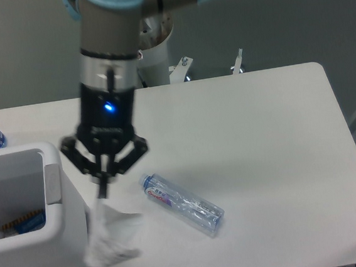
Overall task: Place the trash in the trash can
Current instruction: 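Open the gripper over the bin to drop the bag, then move the gripper to the clear water bottle's cap end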
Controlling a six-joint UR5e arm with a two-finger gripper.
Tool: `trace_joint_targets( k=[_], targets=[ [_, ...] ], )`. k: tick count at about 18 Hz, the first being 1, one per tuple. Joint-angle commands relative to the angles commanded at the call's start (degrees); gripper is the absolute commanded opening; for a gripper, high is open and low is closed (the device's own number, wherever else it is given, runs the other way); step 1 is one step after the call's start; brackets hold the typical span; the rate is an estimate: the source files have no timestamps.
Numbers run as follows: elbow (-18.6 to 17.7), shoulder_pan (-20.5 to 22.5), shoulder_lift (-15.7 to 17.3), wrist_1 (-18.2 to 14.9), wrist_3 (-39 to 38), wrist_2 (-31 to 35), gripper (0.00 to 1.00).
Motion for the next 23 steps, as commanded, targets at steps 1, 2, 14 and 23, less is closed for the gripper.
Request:
trace_joint_targets(
  k=[1, 2, 14, 23],
  targets=[
    [-0.2, -1.2, 0.0, 0.0, 0.0, -0.1, 0.00],
    [-0.5, -2.1, 0.1, -0.1, -0.1, -0.1, 0.00],
    [-6.2, -8.1, 1.9, 0.0, -1.7, 0.3, 1.00],
    [-7.2, 1.4, 1.8, -0.4, -9.1, 0.5, 1.00]
  ],
)
